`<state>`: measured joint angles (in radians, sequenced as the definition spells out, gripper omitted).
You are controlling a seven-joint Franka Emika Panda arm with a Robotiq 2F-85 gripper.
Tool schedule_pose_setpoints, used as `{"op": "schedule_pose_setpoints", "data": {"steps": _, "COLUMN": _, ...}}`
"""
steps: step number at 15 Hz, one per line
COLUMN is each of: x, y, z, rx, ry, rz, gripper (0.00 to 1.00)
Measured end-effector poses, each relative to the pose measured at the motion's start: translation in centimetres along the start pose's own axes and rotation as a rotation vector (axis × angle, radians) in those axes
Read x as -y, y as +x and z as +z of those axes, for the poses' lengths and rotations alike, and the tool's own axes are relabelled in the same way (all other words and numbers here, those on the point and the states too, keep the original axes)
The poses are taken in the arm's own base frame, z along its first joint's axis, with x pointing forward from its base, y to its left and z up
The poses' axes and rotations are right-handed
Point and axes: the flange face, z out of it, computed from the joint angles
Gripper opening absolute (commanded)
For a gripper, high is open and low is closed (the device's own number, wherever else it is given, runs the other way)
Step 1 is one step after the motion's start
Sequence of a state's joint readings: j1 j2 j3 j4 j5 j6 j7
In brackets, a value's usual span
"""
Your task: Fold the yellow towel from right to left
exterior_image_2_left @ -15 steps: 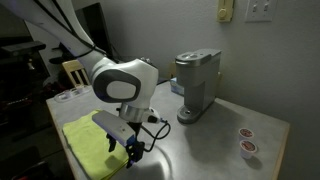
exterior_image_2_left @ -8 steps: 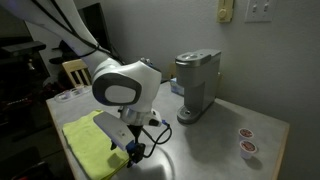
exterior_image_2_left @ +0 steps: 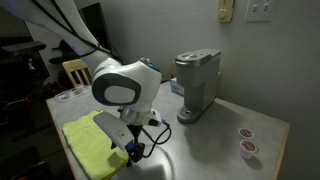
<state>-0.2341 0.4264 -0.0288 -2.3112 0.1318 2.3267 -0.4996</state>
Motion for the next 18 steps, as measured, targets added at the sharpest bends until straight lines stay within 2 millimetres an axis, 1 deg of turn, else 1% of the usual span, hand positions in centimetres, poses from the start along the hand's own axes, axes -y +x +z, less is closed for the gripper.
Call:
{"op": "schedule_pose_setpoints", "data": {"steps": 1, "x": 0.0, "y": 0.0, "z": 0.0, "rx": -0.002, "ry": 0.002, "rz": 0.001, "gripper": 0.90}}
{"op": "schedule_pose_setpoints", "data": {"steps": 2, "x": 0.0, "y": 0.0, "z": 0.0, "rx": -0.004, "ry": 0.006, "rz": 0.002, "gripper": 0.72}}
{"op": "schedule_pose_setpoints", "data": {"steps": 3, "x": 0.0, "y": 0.0, "z": 0.1, "rx": -0.006, "ry": 0.011, "rz": 0.003, "gripper": 0.68}}
{"op": "schedule_pose_setpoints", "data": {"steps": 6, "x": -0.2, "y": -0.1, "z": -0.1, "rx": -0.018, "ry": 0.025, "rz": 0.004, "gripper": 0.48}}
{"op": "schedule_pose_setpoints", "data": {"steps": 7, "x": -0.4, "y": -0.2, "z": -0.2, "rx": -0.022, "ry": 0.026, "rz": 0.004, "gripper": 0.46}}
{"op": "schedule_pose_setpoints", "data": {"steps": 8, "x": -0.6, "y": -0.3, "z": -0.3, "rx": -0.025, "ry": 0.028, "rz": 0.004, "gripper": 0.41}}
{"op": "schedule_pose_setpoints", "data": {"steps": 10, "x": -1.0, "y": -0.4, "z": -0.4, "rx": -0.030, "ry": 0.030, "rz": 0.005, "gripper": 0.35}}
{"op": "schedule_pose_setpoints", "data": {"steps": 11, "x": -1.2, "y": -0.4, "z": -0.4, "rx": -0.032, "ry": 0.032, "rz": 0.004, "gripper": 0.34}}
{"op": "schedule_pose_setpoints", "data": {"steps": 12, "x": -1.3, "y": -0.5, "z": -0.4, "rx": -0.032, "ry": 0.034, "rz": 0.003, "gripper": 0.35}}
{"op": "schedule_pose_setpoints", "data": {"steps": 14, "x": -1.4, "y": -0.5, "z": -0.4, "rx": -0.035, "ry": 0.037, "rz": 0.001, "gripper": 0.34}}
{"op": "schedule_pose_setpoints", "data": {"steps": 15, "x": -1.4, "y": -0.5, "z": -0.4, "rx": -0.036, "ry": 0.039, "rz": 0.000, "gripper": 0.30}}
{"op": "schedule_pose_setpoints", "data": {"steps": 16, "x": -1.4, "y": -0.5, "z": -0.4, "rx": -0.036, "ry": 0.040, "rz": -0.001, "gripper": 0.11}}
{"op": "schedule_pose_setpoints", "data": {"steps": 17, "x": -1.5, "y": -0.6, "z": -0.4, "rx": -0.037, "ry": 0.041, "rz": -0.003, "gripper": 0.07}}
{"op": "schedule_pose_setpoints", "data": {"steps": 18, "x": -1.5, "y": -0.6, "z": -0.4, "rx": -0.037, "ry": 0.042, "rz": -0.005, "gripper": 0.01}}
